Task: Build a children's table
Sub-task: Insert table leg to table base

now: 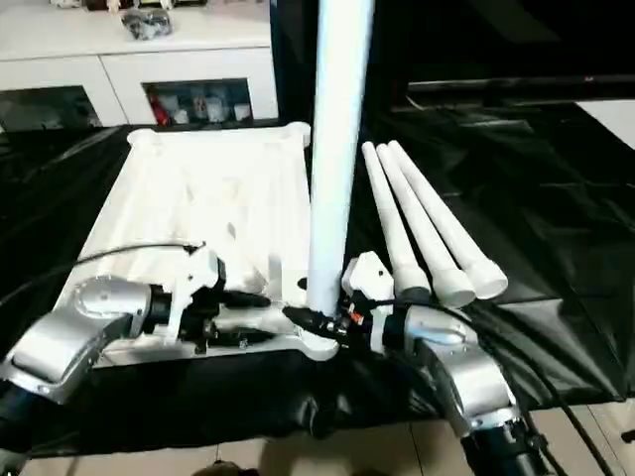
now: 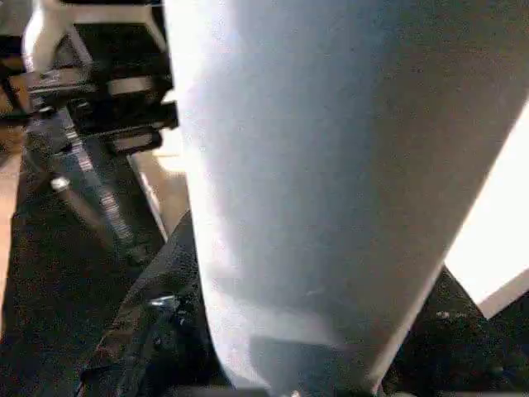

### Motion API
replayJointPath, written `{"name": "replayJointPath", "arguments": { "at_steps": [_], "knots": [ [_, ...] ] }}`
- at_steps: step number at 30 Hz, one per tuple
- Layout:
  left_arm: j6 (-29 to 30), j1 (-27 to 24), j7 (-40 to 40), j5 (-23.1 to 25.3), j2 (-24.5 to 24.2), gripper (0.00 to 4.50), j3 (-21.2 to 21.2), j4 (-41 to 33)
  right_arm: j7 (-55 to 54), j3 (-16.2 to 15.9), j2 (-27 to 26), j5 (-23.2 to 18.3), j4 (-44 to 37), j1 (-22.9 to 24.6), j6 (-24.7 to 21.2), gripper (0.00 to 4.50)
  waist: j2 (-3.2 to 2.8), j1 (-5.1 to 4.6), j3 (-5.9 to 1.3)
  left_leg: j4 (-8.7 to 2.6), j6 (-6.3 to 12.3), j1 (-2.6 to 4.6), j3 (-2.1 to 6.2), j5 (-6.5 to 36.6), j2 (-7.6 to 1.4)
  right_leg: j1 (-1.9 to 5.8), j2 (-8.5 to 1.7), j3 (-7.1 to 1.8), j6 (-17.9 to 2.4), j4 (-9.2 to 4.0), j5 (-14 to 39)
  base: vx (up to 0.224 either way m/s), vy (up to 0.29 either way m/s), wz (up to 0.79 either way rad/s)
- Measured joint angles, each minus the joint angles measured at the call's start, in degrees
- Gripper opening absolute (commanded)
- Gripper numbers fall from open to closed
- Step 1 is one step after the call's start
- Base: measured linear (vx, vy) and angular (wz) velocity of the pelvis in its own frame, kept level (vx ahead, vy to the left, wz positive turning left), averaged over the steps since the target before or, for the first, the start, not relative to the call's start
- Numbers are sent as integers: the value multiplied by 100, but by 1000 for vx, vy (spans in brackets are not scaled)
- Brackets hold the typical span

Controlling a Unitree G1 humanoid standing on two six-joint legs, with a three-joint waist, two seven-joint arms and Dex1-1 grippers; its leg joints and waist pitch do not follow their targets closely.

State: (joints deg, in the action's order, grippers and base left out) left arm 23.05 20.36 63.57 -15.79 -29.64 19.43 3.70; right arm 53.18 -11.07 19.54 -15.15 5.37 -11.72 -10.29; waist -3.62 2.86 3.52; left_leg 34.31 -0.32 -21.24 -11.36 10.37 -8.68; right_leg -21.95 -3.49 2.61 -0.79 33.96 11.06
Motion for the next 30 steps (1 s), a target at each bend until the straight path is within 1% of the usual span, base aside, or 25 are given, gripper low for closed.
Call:
{"name": "replayJointPath", "arguments": {
  "at_steps": [2, 3, 7, 9, 10, 11, 12, 13, 14, 15, 16, 17, 20, 21, 23, 24, 27, 29, 30],
  "knots": [
    [-190, 1, -2, 140, -3, 282, 137, 74, -53, 23, -27, 7, 63, 13, 69, 198, -2, -2, 1, 0, 0, 16, 1, 0, 0, -11, 0, 3, 5, -15, 3, 0, 0, 0],
    [-312, 8, -17, 266, 2, 282, 229, 186, -72, 30, -30, 8, 100, 14, 94, 198, -4, -8, 2, 0, 1, 27, 3, 0, 0, -2, 0, 6, 23, -25, 14, 0, 0, 0],
    [-571, 23, -93, 588, 34, 282, 439, 546, -166, 52, -36, 9, 158, 13, 162, 198, -15, -41, 9, -14, 2, 22, 22, 1, 0, 14, -4, 37, 42, -103, 26, 0, 0, 0],
    [-737, 199, -386, 822, 264, 282, 450, 1030, -217, 61, -36, 10, 179, 15, 183, 198, -19, -68, 13, -13, 3, 20, 19, 2, 5, 25, -13, 43, 42, -131, 27, 0, 0, 0],
    [-825, 305, -513, 892, 380, 265, 442, 1205, -236, 66, -36, 15, 186, 14, 187, 198, -20, -73, 14, -13, 3, 20, 17, 2, 8, 29, -18, 45, 42, -149, 27, 0, 0, 0],
    [-854, 392, -591, 937, 449, 265, 439, 1334, -251, 66, -38, 16, 188, 13, 187, 198, -24, -82, 17, -13, 4, 21, 17, 2, 9, 35, -26, 56, 42, -160, 27, 0, 0, 0],
    [-870, 447, -600, 949, 470, 254, 454, 1396, -278, 66, -42, 23, 190, 10, 193, 198, -28, -97, 18, -13, 4, 20, 17, 3, 10, 37, -39, 75, 42, -175, 26, 0, 0, 0],
    [-929, 455, -600, 950, 507, 254, 455, 1453, -293, 92, -39, 35, 198, 6, 204, 198, -33, -108, 20, -14, 9, 22, 17, 5, 22, 36, -87, 121, 42, -181, 26, 0, 0, 0],
    [-961, 468, -577, 948, 526, 237, 455, 1501, -294, 109, -39, 41, 207, 5, 211, 198, -33, -108, 20, -14, 9, 23, 18, 6, 27, 36, -97, 129, 42, -183, 26, 0, 0, 0],
    [-970, 484, -547, 943, 530, 237, 458, 1518, -294, 114, -39, 46, 207, 4, 217, 198, -33, -114, 20, -14, 10, 22, 19, 6, 30, 36, -101, 129, 42, -185, 26, 0, 0, 0],
    [-958, 498, -507, 928, 538, 218, 457, 1540, -294, 115, -38, 47, 207, 4, 219, 198, -33, -115, 20, -14, 10, 23, 18, 6, 34, 27, -104, 128, 42, -185, 26, 0, 0, 0],
    [-927, 502, -479, 911, 538, 218, 455, 1544, -292, 115, -38, 47, 207, 4, 222, 198, -33, -113, 20, -14, 10, 23, 17, 6, 37, 22, -106, 125, 42, -185, 26, 0, 0, 0],
    [-766, 516, -365, 864, 536, 184, 434, 1545, -280, 114, -34, 45, 207, 5, 232, 198, -33, -105, 20, -14, 11, 23, 17, 6, 36, 20, -106, 125, 41, -185, 26, 0, 0, 0],
    [-756, 523, -334, 866, 535, 184, 434, 1546, -279, 114, -34, 44, 207, 5, 233, 198, -33, -105, 20, -14, 11, 23, 17, 7, 36, 20, -106, 125, 41, -185, 26, 0, 0, 0],
    [-751, 545, -250, 884, 527, 168, 441, 1572, -275, 110, -34, 39, 206, 5, 236, 198, -34, -106, 19, -15, 11, 23, 16, 7, 36, 18, -106, 124, 41, -185, 26, 0, 0, 0],
    [-751, 554, -238, 894, 519, 151, 449, 1581, -274, 108, -34, 35, 207, 5, 236, 198, -34, -106, 19, -16, 11, 24, 16, 7, 36, 18, -106, 124, 40, -185, 25, 0, 0, 0],
    [-705, 566, -173, 893, 518, 133, 456, 1576, -275, 108, -34, 29, 208, 5, 236, 198, -34, -105, 19, -16, 11, 25, 15, 7, 36, 18, -106, 123, 40, -184, 25, 0, 0, 0],
    [-629, 568, -158, 875, 519, 109, 454, 1560, -277, 108, -35, 29, 216, 1, 242, 198, -33, -104, 19, -17, 11, 25, 14, 7, 36, 17, -106, 122, 39, -184, 25, 0, 0, 0],
    [-573, 572, -154, 870, 518, 109, 451, 1542, -275, 108, -35, 29, 227, -9, 242, 198, -33, -104, 19, -17, 11, 25, 13, 7, 36, 16, -106, 122, 39, -183, 25, 0, 0, 0]
  ]
}}
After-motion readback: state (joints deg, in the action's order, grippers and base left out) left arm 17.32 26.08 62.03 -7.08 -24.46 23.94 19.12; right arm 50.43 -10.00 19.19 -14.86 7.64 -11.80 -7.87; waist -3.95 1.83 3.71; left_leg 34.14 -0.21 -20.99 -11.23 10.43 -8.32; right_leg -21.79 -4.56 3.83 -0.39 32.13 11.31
